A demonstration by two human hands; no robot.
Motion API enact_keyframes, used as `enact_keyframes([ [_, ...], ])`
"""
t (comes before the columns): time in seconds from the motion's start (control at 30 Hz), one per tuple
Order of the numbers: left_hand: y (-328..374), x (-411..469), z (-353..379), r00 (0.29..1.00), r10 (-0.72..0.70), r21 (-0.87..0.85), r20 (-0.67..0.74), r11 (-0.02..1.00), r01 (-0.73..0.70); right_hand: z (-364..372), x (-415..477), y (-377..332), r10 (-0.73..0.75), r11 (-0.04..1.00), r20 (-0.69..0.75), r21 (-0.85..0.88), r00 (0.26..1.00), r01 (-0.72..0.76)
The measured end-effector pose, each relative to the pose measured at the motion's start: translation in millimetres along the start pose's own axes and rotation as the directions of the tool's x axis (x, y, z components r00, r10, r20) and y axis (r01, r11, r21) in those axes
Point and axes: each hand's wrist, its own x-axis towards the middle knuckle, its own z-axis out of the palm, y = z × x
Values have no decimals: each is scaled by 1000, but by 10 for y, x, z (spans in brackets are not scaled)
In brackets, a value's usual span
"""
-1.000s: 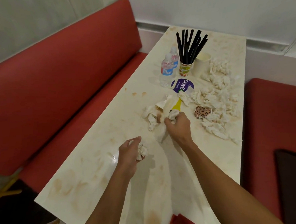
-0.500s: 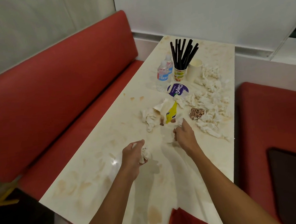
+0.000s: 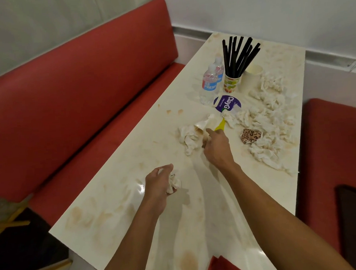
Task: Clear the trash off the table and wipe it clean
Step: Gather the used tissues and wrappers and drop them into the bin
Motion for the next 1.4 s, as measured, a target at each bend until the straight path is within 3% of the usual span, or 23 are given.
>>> enact_keyframes([
  [0.13,11,19,-8,1000,2,-18,7,1000,-2,105,64,3,23,990,91,-142,996,-10],
  [0.3,20,21,2,1000,0,-20,24,1000,1,146,-69,26,59,997,36,-55,998,-57],
  [0.4,24,13,-17,999,0,-27,43,1000,1,113,-163,7,74,993,-15,95,997,-72],
  [0.53,33,-18,-44,999,2,-25,33,1000,-1,135,-171,-113,23,984,33,176,999,-28],
  [0.6,43,-36,-64,1000,4,-28,15,1000,-4,196,-125,-189,39,991,70,127,997,-48],
  [0.73,70,-60,-138,1000,24,-26,-5,999,-24,290,-62,-265,101,988,116,-132,988,-86],
  [0.8,93,-93,-181,1000,27,-19,-12,999,-28,321,-94,-267,116,982,123,-161,986,-96],
  [1.07,72,-314,-340,999,-22,28,33,999,21,127,-621,-185,135,985,153,83,979,-149],
  [1.23,19,-628,-426,992,-32,71,119,997,24,-124,-1144,-238,91,989,142,102,986,-106],
  [1.4,-5,-950,-560,984,-14,121,176,993,-8,-415,-1734,-373,161,964,68,202,985,-172],
])
